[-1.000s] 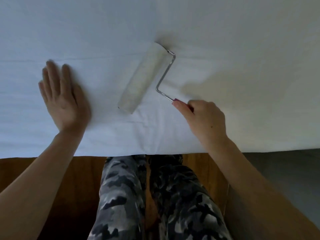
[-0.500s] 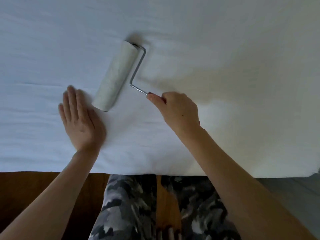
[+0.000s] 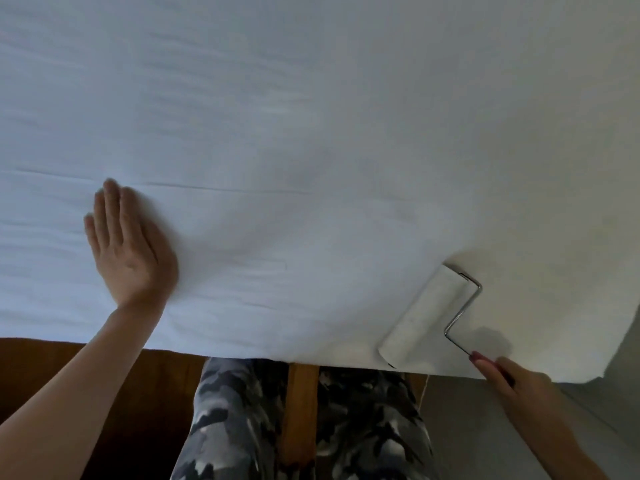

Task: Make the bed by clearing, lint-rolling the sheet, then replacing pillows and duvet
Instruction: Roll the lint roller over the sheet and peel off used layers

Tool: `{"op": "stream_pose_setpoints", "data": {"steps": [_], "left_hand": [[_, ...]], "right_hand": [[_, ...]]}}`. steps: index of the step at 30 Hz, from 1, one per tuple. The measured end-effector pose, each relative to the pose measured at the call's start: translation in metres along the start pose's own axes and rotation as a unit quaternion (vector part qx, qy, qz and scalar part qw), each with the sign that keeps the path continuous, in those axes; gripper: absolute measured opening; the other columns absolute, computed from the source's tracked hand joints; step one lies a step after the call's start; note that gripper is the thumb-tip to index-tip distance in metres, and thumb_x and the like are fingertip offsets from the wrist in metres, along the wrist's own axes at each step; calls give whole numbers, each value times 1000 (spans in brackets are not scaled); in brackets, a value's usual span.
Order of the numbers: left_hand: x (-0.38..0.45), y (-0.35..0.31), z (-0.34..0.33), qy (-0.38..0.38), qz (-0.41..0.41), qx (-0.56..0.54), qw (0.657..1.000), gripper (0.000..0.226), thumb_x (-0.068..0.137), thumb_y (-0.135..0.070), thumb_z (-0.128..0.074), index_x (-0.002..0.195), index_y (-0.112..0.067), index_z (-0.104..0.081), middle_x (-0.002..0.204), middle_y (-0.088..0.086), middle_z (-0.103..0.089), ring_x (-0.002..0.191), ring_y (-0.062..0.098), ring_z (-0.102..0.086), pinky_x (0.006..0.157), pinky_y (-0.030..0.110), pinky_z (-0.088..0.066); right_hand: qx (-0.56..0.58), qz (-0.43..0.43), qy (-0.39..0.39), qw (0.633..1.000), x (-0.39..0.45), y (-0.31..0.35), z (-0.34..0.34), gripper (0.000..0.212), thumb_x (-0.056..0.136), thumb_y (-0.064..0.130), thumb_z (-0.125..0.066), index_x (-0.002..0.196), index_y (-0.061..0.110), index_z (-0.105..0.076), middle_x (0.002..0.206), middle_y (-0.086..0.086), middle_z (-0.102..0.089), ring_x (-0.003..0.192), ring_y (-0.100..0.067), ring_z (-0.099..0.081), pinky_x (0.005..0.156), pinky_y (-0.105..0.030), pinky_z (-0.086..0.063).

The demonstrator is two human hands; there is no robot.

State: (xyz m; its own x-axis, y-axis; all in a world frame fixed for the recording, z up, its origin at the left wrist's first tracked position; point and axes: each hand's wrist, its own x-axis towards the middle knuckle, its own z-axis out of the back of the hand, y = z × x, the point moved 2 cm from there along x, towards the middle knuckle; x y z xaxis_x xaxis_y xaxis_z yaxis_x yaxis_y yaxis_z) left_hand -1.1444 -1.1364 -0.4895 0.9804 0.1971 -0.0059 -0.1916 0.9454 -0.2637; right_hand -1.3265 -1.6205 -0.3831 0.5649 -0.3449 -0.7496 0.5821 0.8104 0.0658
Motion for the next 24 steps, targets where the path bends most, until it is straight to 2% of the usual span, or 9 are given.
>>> {"op": "stream_pose_setpoints", "data": {"steps": [1, 4, 6, 8, 12, 15, 17, 20, 24], "left_hand": [[0, -3, 0, -1, 10, 0, 1000, 49, 101, -14, -27, 148, -3, -32, 158, 15, -26, 147, 31, -20, 122, 37, -6], [1, -12, -3, -16, 50, -1, 999, 50, 101, -16, -26, 148, -4, -33, 158, 14, -26, 147, 30, -20, 121, 34, -5], [3, -19, -5, -26, 74, -4, 997, 51, 101, -18, -23, 148, -3, -34, 158, 14, -27, 147, 31, -21, 120, 32, -4], [4, -21, -6, -28, 84, -2, 996, 53, 100, -20, -21, 148, -3, -34, 158, 13, -27, 147, 30, -21, 120, 33, -5], [4, -23, -6, -31, 89, -3, 996, 54, 99, -21, -20, 147, -4, -36, 157, 12, -28, 147, 29, -22, 120, 30, -5], [6, -22, -7, -41, 90, 3, 995, 50, 100, -15, -22, 145, -2, -39, 156, 13, -31, 146, 30, -25, 120, 27, -7], [6, -21, -7, -39, 89, 5, 995, 48, 100, -14, -23, 144, -1, -39, 156, 12, -31, 147, 28, -24, 121, 27, -8], [6, -21, -8, -48, 88, -3, 995, 48, 101, -15, -24, 144, -3, -40, 156, 12, -32, 146, 28, -25, 120, 29, -9], [6, -18, -11, -70, 94, -15, 993, 47, 100, -11, -25, 142, -5, -45, 154, 11, -36, 145, 28, -29, 119, 28, -10]], "right_hand": [[4, 0, 10, 1000, -2, -3, 3, 64, 80, 78, -35, 60, 19, -50, 42, 2, -49, 39, -14, -48, 42, -26, -30], [-31, -2, 33, 999, 4, 8, 2, 44, 92, 54, -49, 59, 25, -45, 42, 6, -44, 40, -13, -50, 40, -17, -25], [-38, 33, 14, 999, 14, 35, -2, 51, 89, 70, -35, 57, 29, -39, 42, 8, -40, 38, -8, -46, 40, -18, -24], [-25, 91, 2, 996, 29, 75, -7, 60, 83, 78, -24, 59, 25, -39, 44, 6, -41, 41, -15, -47, 41, -25, -31], [-34, 188, 15, 982, 61, 195, -8, 57, 91, 66, -36, 62, 17, -37, 52, 3, -39, 55, -21, -41, 47, -30, -25], [-18, 252, 9, 967, 73, 269, -7, 57, 95, 62, -33, 59, 18, -34, 56, 3, -42, 53, -18, -40, 46, -30, -22], [-19, 269, 10, 963, 79, 294, -6, 56, 96, 60, -34, 59, 18, -34, 58, 2, -43, 51, -15, -37, 46, -29, -21], [-20, 265, 17, 964, 82, 285, -3, 57, 95, 61, -35, 58, 18, -34, 58, 1, -42, 53, -19, -38, 46, -29, -21], [-39, 197, 27, 979, 65, 207, 0, 60, 91, 66, -36, 60, 14, -40, 54, 0, -43, 57, -20, -46, 50, -30, -29]]}}
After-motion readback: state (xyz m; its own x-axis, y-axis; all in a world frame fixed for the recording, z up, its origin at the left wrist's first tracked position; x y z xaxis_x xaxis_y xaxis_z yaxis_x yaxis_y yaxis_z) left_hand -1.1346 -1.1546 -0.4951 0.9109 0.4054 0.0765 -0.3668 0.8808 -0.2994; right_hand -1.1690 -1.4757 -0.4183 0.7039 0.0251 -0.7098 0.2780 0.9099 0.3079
